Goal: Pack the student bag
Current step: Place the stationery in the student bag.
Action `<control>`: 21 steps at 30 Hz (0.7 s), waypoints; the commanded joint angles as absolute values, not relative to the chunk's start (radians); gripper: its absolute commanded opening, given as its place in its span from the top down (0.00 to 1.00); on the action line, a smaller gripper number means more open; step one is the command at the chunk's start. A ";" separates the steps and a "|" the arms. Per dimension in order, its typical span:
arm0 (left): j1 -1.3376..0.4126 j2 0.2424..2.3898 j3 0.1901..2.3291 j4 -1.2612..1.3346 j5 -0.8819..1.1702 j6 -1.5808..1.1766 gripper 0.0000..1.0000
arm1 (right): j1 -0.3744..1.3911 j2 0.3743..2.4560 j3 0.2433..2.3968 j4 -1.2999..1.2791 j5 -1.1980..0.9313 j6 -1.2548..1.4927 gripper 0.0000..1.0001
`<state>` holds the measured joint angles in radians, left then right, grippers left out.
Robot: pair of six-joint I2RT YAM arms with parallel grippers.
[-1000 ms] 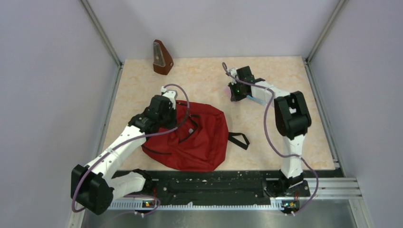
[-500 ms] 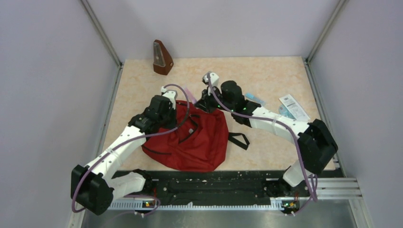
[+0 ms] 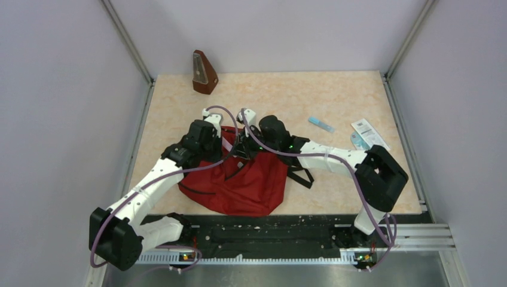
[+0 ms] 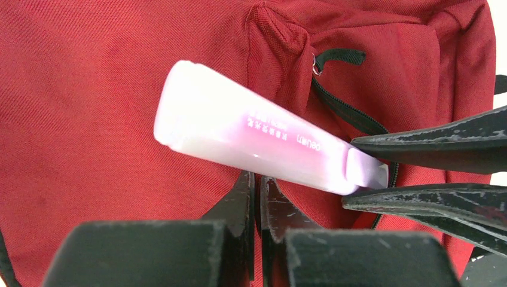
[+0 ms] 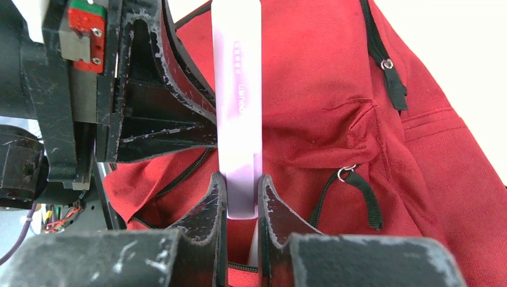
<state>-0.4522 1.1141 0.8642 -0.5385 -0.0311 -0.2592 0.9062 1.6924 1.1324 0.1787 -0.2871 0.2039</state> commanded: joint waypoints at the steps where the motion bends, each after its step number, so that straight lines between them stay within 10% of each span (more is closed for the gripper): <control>1: -0.446 1.075 0.895 -0.495 -0.038 -0.253 1.00 | 0.921 1.710 1.101 0.241 -0.294 0.209 1.00; 10: -0.446 1.071 0.895 -0.494 -0.030 -0.253 1.00 | 0.922 1.718 1.063 0.178 -0.275 0.147 0.99; 15: -0.445 1.070 0.895 -0.494 -0.029 -0.253 1.00 | 0.922 1.701 1.067 0.130 -0.262 0.125 0.57; 21: -0.446 1.071 0.894 -0.494 -0.029 -0.253 1.00 | 0.920 1.686 1.112 0.112 -0.223 0.091 0.40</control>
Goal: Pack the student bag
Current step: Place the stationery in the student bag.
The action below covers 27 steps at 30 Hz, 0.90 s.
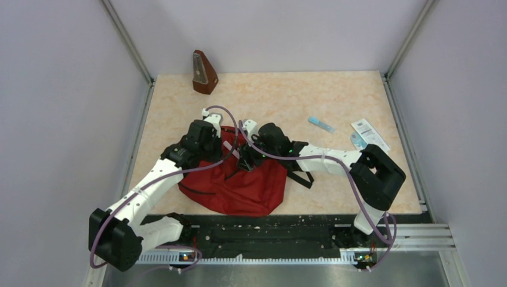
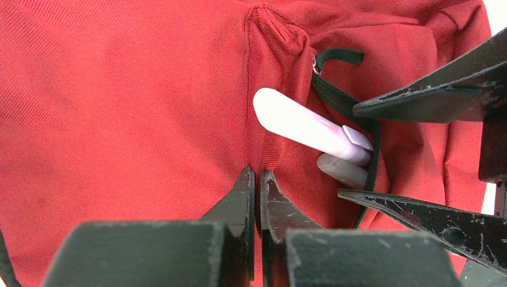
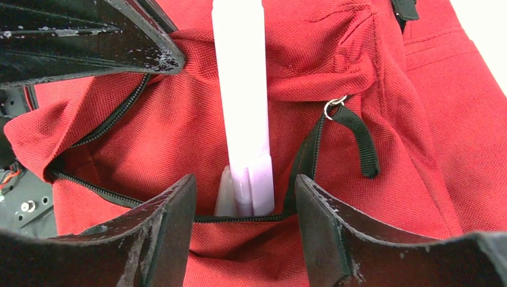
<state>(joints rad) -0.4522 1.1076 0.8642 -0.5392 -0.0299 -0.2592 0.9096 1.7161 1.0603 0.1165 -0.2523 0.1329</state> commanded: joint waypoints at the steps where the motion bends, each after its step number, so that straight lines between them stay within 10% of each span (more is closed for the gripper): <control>1: -0.446 1.070 0.895 -0.494 -0.029 -0.253 1.00 | 0.921 1.693 1.127 0.109 -0.217 0.083 0.39; 10: -0.446 1.074 0.894 -0.495 -0.028 -0.253 1.00 | 0.905 1.805 1.325 0.081 -0.221 0.010 0.37; 27: -0.446 1.080 0.894 -0.492 -0.015 -0.255 1.00 | 0.848 1.953 1.439 0.003 -0.546 0.022 0.61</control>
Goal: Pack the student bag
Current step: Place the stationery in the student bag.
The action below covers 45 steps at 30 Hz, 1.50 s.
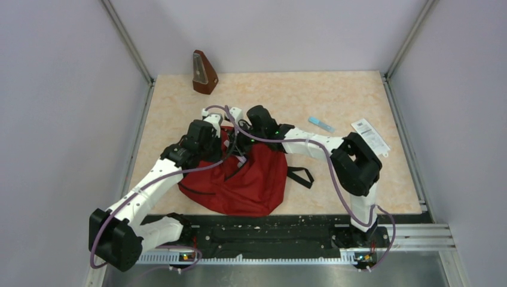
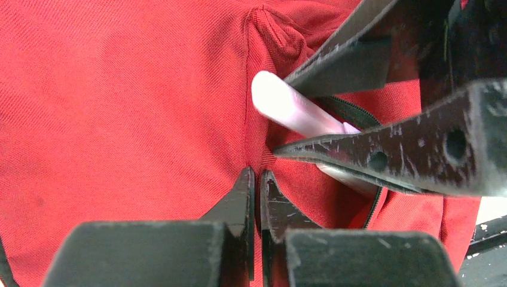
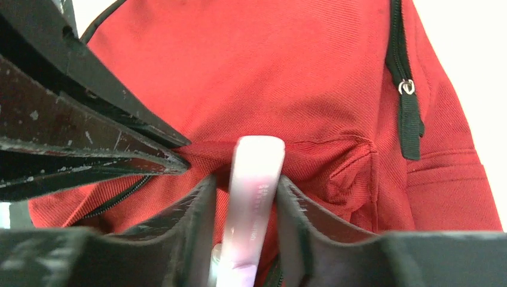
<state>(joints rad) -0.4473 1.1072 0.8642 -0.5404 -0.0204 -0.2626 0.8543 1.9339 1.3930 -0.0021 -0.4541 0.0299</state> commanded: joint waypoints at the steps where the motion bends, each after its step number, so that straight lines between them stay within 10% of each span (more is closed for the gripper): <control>1: -0.446 1.080 0.894 -0.492 -0.016 -0.255 1.00 | 0.849 1.953 1.434 0.003 -0.541 0.026 0.69; 6: -0.445 1.080 0.894 -0.492 -0.021 -0.255 1.00 | 0.850 1.910 1.370 0.025 -0.514 0.058 1.00; 22: -0.445 1.087 0.894 -0.492 -0.026 -0.255 1.00 | 0.934 1.811 1.256 -0.143 -0.242 0.006 1.00; 34: -0.446 1.094 0.895 -0.494 -0.036 -0.253 1.00 | 0.938 1.655 1.259 -0.170 -0.181 0.039 0.49; 45: -0.446 1.092 0.895 -0.494 -0.034 -0.253 1.00 | 0.938 1.683 1.301 -0.258 0.016 0.189 0.49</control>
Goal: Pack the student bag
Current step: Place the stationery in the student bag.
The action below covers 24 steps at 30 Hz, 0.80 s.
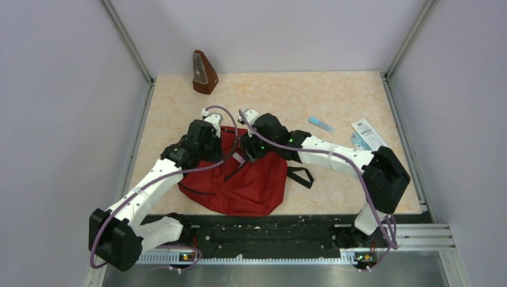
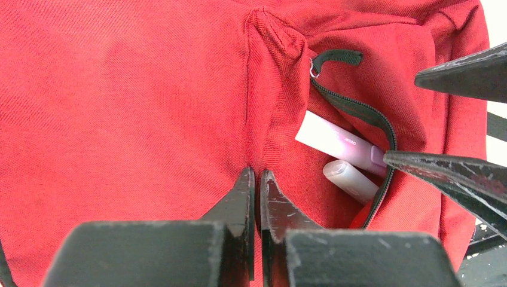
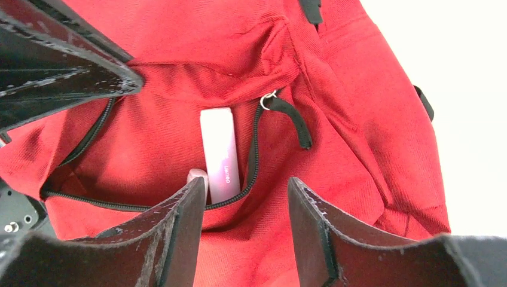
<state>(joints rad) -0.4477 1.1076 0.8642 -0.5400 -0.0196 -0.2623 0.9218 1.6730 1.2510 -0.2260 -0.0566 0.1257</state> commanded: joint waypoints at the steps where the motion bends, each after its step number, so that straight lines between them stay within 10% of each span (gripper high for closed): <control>1: -0.446 1.092 0.894 -0.494 -0.034 -0.253 1.00 | 0.937 1.696 1.303 -0.258 0.010 0.199 0.50; 13: -0.446 1.091 0.896 -0.496 -0.035 -0.253 1.00 | 0.937 1.782 1.368 -0.272 -0.105 0.251 0.65; 18: -0.445 1.088 0.894 -0.495 -0.034 -0.253 1.00 | 0.937 1.766 1.398 -0.300 -0.098 0.241 1.00; 24: -0.445 1.088 0.894 -0.496 -0.035 -0.253 1.00 | 0.938 1.697 1.402 -0.289 -0.093 0.242 1.00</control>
